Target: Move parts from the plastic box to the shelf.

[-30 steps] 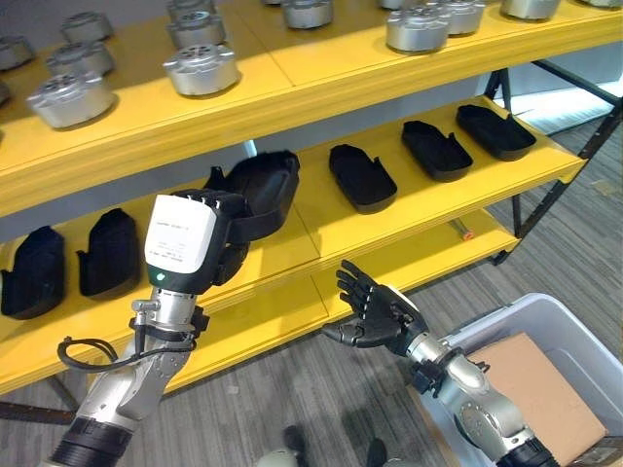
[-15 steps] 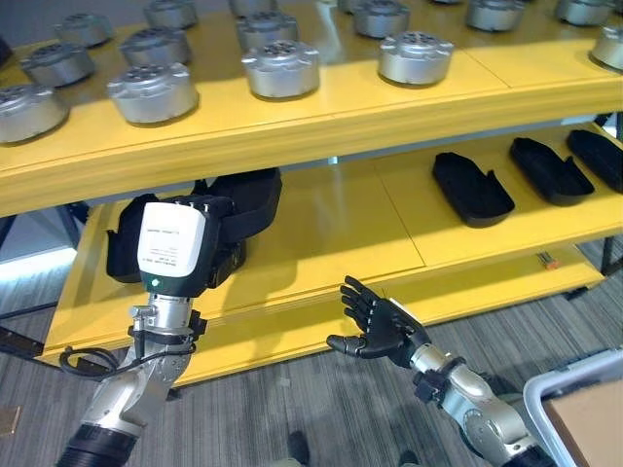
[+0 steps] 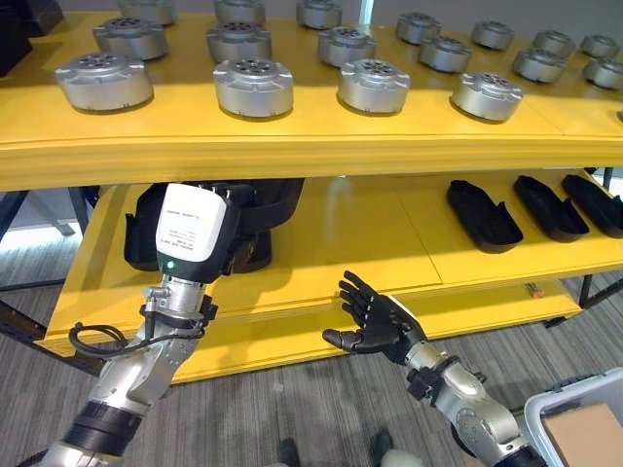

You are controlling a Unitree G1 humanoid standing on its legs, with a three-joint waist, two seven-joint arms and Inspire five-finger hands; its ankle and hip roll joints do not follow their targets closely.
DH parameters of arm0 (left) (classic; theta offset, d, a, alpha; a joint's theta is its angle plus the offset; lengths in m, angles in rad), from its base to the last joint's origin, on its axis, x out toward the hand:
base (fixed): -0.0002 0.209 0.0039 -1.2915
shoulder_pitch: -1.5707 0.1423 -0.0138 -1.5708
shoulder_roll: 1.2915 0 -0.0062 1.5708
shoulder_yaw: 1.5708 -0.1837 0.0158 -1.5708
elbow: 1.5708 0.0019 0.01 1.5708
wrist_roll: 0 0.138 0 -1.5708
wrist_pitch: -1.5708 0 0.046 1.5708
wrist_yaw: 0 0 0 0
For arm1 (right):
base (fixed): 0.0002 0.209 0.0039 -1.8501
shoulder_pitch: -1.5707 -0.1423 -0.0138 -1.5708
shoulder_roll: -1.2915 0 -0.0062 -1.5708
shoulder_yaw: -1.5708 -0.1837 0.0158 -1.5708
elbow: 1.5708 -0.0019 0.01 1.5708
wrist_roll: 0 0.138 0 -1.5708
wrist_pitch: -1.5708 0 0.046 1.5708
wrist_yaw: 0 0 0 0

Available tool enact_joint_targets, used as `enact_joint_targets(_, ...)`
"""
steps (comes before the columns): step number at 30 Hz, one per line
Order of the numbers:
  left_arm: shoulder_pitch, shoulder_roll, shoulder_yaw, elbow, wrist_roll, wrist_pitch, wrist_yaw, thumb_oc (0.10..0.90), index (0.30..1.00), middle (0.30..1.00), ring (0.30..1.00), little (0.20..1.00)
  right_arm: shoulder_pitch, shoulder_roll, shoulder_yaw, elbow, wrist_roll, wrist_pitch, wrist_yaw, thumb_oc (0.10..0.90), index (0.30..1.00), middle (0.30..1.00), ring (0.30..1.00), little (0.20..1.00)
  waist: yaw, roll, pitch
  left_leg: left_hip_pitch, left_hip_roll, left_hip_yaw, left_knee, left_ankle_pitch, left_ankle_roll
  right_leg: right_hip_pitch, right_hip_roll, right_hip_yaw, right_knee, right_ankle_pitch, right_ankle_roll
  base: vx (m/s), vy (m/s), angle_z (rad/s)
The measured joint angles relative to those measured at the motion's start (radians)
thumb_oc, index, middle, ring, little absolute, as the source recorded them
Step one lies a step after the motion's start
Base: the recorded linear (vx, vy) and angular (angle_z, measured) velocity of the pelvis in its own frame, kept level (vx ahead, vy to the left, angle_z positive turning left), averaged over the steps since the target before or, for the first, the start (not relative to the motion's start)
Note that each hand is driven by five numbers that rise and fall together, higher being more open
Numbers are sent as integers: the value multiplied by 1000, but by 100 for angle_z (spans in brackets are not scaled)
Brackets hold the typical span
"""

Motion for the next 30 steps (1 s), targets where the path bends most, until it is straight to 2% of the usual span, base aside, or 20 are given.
enact_joint_targets(1, 3, 2, -11, 5, 1, 1, 5, 400, 300, 300, 300, 300, 9, 3, 0, 7, 0, 0, 8, 900, 1000, 1000, 1000, 1000, -9, 4, 3, 3, 3, -16, 0, -3, -5, -1, -30, 41, -19, 55, 21, 122, -339, 30)
enact_joint_targets(2, 4, 2, -21, 12, 1, 2, 6, 400, 300, 300, 300, 300, 14, 5, 2, 16, -1, 0, 10, 900, 1000, 1000, 1000, 1000, -14, 4, 3, 5, 7, -37, 0, -2, -16, 7, -37, 76, -20, 78, 28, 98, -266, 43)
enact_joint_targets(4, 7, 0, -36, 16, 2, 1, 6, 400, 300, 300, 300, 300, 23, 12, 2, 30, -6, 1, 11, 900, 1000, 1000, 1000, 1000, -28, 3, 2, 5, 28, -70, 0, 0, -30, 26, -33, 114, -16, 88, 28, 46, -133, 61)
enact_joint_targets(5, 10, 14, -53, 12, 9, -5, 6, 400, 300, 300, 300, 300, 42, 18, 3, 36, -31, 4, 19, 900, 1000, 1000, 1000, 1000, -25, -27, -1, 13, 47, -98, 0, 7, -52, 66, -2, 112, -7, 138, 2, 55, -269, 72)
enact_joint_targets(6, 12, 26, -52, 9, 10, -6, 6, 400, 300, 300, 300, 300, 45, 22, 4, 38, -37, 4, 23, 900, 1000, 1000, 1000, 1000, -18, -45, 1, 18, 43, -104, 0, 15, -83, 76, 1, 83, 12, 157, 22, 50, -342, 34)
enact_joint_targets(7, 24, 6, -47, 8, 8, 4, 6, 400, 300, 300, 300, 300, 36, 12, 4, 52, -38, 8, 32, 900, 1000, 1000, 1000, 1000, 7, -50, -1, 27, 66, -89, 1, 12, -111, 99, 19, 45, -21, 107, 20, -12, -347, -7)
enact_joint_targets(8, 25, -13, -40, -6, 8, 23, 7, 400, 300, 300, 300, 300, 17, -20, 13, 50, -39, 29, 41, 900, 1000, 1000, 1000, 1000, 7, -43, 3, 23, 99, -89, 1, 15, -141, 109, 47, 6, -41, 48, 8, -59, -264, -31)
enact_joint_targets(9, 24, -20, -39, -14, 8, 35, 7, 400, 300, 300, 300, 300, -1, -45, 22, 50, -39, 41, 41, 900, 1000, 1000, 1000, 1000, -1, -23, 9, 20, 128, -77, 1, 21, -154, 102, 78, 5, -39, 30, -12, -72, -243, -22)
enact_joint_targets(10, 24, -28, -39, -20, 8, 37, 7, 400, 300, 300, 300, 300, -9, -68, 23, 50, -38, 44, 41, 900, 1000, 1000, 1000, 1000, -8, 1, 9, 12, 163, -55, 0, 29, -166, 90, 112, 3, -39, 31, -17, -50, -187, -26)
enact_joint_targets(12, 20, -38, -40, -36, 9, 30, 7, 400, 300, 300, 300, 300, -18, -107, 22, 50, -38, 45, 32, 900, 1000, 1000, 1000, 1000, -36, 29, 16, 9, 215, -24, 1, 43, -185, 77, 162, 5, -39, 29, -36, -14, -152, -23)
enact_joint_targets(14, 17, -48, -41, -41, 10, 13, 7, 400, 300, 300, 300, 300, -13, -117, 17, 50, -38, 47, 28, 900, 1000, 1000, 1000, 1000, -72, 39, 16, 13, 243, -3, 1, 44, -187, 75, 191, 8, -40, 20, -62, 32, -113, -17)
enact_joint_targets(17, -21, -54, -58, -42, 44, 17, -8, 400, 300, 300, 300, 300, 7, -111, -9, 50, -37, 57, 28, 900, 1000, 1000, 1000, 1000, -98, 54, 16, 23, 256, 24, 1, 41, -187, 67, 204, 28, -40, 13, -77, 62, -70, -24)
enact_joint_targets(18, -56, -57, -106, -43, 46, 38, -48, 400, 300, 300, 300, 300, 14, -108, -4, 53, -37, 65, 29, 900, 1000, 1000, 1000, 1000, -131, 77, 15, 27, 244, 24, 1, 37, -191, 70, 193, 31, -40, 16, -75, 88, -102, -11)
enact_joint_targets(19, -71, -62, -127, -43, 45, 58, -69, 400, 300, 300, 300, 300, 17, -107, 0, 53, -38, 65, 30, 900, 1000, 1000, 1000, 1000, -142, 91, 14, 31, 238, 27, 1, 35, -192, 70, 185, 36, -40, 19, -70, 58, -118, -8)
enact_joint_targets(21, -185, -60, -233, -10, 32, 144, -138, 400, 300, 300, 300, 300, 46, -86, 7, 52, -38, 66, 32, 900, 1000, 1000, 1000, 1000, -168, 114, 9, 39, 225, 52, 1, 28, -187, 56, 170, 61, -46, 18, -65, 21, -123, -29)
enact_joint_targets(24, -358, -64, -328, 83, -24, 241, -183, 400, 300, 300, 300, 300, 45, -87, 26, 52, -39, 70, 43, 900, 1000, 1000, 1000, 1000, -229, 134, 10, 20, 223, 79, 1, 31, -190, 20, 171, 88, -39, 35, -57, -26, -85, -31)
enact_joint_targets(25, -390, -69, -351, 111, -44, 269, -184, 400, 300, 300, 300, 300, 42, -96, 26, 52, -39, 76, 43, 900, 1000, 1000, 1000, 1000, -237, 139, 10, 19, 224, 86, 1, 31, -189, 14, 172, 94, -39, 36, -59, -34, -48, -28)
enact_joint_targets(28, -456, -130, -359, 225, -114, 356, -178, 400, 300, 300, 300, 300, 21, -134, 17, 50, -47, 87, 40, 900, 1000, 1000, 1000, 1000, -261, 154, 9, 0, 228, 111, 0, 30, -189, -26, 184, 123, -39, 49, -64, -20, -42, -33)
enact_joint_targets(30, -460, -151, -358, 284, -162, 402, -178, 400, 300, 300, 300, 300, 11, -147, 20, 50, -47, 95, 40, 900, 1000, 1000, 1000, 1000, -273, 154, 10, -7, 229, 128, 0, 30, -189, -43, 188, 137, -39, 54, -66, -21, -35, -22)
